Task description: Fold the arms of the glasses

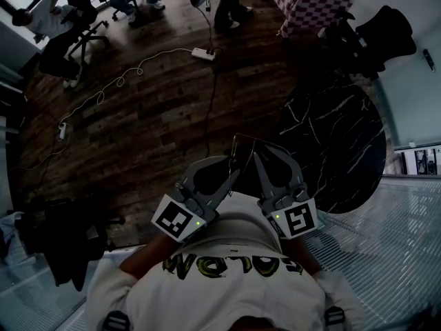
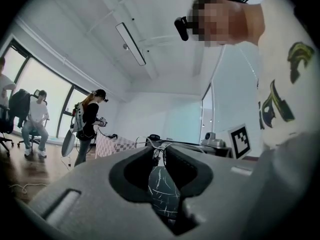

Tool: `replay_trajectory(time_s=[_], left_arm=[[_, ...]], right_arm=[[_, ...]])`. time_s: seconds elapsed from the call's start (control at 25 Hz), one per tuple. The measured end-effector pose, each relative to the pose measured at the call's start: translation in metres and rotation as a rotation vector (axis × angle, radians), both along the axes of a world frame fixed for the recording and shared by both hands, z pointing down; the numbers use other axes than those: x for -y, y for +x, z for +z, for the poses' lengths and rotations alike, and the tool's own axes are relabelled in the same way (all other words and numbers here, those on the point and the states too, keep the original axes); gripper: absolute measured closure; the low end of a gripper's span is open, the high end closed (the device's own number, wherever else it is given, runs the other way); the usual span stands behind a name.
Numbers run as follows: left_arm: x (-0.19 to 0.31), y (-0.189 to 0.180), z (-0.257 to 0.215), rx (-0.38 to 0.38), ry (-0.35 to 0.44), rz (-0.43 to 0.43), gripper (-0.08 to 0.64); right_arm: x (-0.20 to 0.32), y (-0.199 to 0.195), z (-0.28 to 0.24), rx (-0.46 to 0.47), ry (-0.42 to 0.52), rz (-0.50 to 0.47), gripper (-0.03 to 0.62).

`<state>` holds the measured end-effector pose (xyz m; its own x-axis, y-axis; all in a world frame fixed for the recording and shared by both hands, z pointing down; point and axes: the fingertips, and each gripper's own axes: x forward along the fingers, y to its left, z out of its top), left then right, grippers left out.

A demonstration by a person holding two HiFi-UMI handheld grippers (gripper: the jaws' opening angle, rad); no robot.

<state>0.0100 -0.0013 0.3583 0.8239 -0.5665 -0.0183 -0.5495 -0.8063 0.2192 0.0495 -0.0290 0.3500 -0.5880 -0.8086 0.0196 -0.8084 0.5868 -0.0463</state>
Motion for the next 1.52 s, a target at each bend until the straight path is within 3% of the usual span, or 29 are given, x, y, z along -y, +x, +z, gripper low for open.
replay_trajectory(time_s=[0.36,0.72,0.96,1.24,1.52], left_arm=[[-0.005,0.006,-0.005,-0.007,0.019,0.037,0.479],[0.012,-0.018,0.010,0.024,-0.024,-0.058,0.479],[0.026,-0.039,0.002,0.002,-0.022,-0.129,0.479],[0.027,-0.054,0.014,0.024,-0.054,-0.146,0.479],[0.023,-0.052,0.008,-0.006,-0.031,-0.115,0.479]], right_arm=[[-0.003,-0.005,-0.004,0.007,0.011,-0.014,0.551],[-0.002,-0.001,-0.007,0.011,0.017,-0.006,0.551],[0.002,0.008,0.000,-0.033,0.044,0.025,0.551],[0.010,0.023,0.013,-0.055,0.021,0.086,0.546],[0.016,0.026,0.019,-0.094,0.026,0.089,0.534]])
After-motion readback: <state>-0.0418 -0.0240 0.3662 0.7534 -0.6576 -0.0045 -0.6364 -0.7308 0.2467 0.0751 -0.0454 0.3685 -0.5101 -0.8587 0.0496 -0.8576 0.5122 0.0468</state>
